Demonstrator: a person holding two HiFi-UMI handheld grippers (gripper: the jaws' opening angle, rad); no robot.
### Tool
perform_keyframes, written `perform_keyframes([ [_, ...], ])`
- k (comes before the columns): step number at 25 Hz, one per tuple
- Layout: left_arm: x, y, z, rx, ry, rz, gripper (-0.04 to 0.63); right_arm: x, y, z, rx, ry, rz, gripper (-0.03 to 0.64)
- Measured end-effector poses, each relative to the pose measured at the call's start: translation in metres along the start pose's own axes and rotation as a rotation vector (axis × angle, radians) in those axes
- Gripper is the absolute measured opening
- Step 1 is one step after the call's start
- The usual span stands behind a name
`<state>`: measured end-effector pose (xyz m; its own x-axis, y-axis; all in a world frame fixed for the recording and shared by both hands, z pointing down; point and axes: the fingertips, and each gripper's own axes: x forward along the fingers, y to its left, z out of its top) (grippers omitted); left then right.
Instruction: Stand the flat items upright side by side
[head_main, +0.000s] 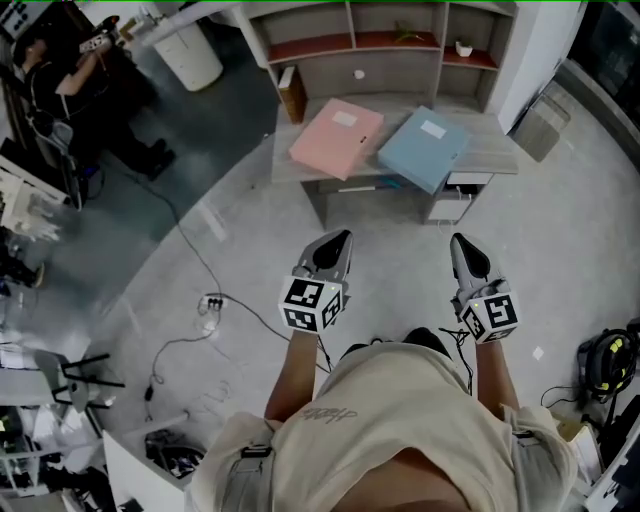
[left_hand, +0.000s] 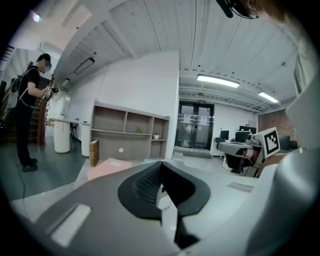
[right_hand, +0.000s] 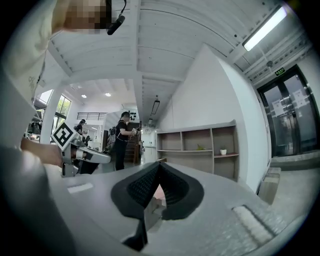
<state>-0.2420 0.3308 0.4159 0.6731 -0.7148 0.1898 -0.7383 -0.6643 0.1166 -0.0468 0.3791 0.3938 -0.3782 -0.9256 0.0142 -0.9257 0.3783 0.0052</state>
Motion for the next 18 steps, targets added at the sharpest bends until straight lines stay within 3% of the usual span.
perform_keyframes([
  [4,0.0,-0.001,-0.005,-0.073,-0.03,-0.053,0.034,0.004,0.001,-0.013,0.01,0.032,0.002,0.018],
  [6,0.002,-0.002,-0.005,-0.134,-0.056,-0.103,0.099,0.007,-0.001,-0.024,0.022,0.07,0.0,0.147],
  [8,0.003,-0.002,-0.006,-0.155,-0.073,-0.121,0.192,0.006,-0.005,-0.032,0.043,0.092,-0.016,0.209],
  [14,0.016,-0.008,-0.003,-0.093,-0.037,-0.149,0.209,-0.006,-0.012,-0.036,0.072,0.103,-0.057,0.232],
  [18,0.031,-0.021,-0.01,-0.106,-0.009,-0.188,0.209,-0.014,-0.024,-0.045,0.087,0.124,-0.086,0.232],
])
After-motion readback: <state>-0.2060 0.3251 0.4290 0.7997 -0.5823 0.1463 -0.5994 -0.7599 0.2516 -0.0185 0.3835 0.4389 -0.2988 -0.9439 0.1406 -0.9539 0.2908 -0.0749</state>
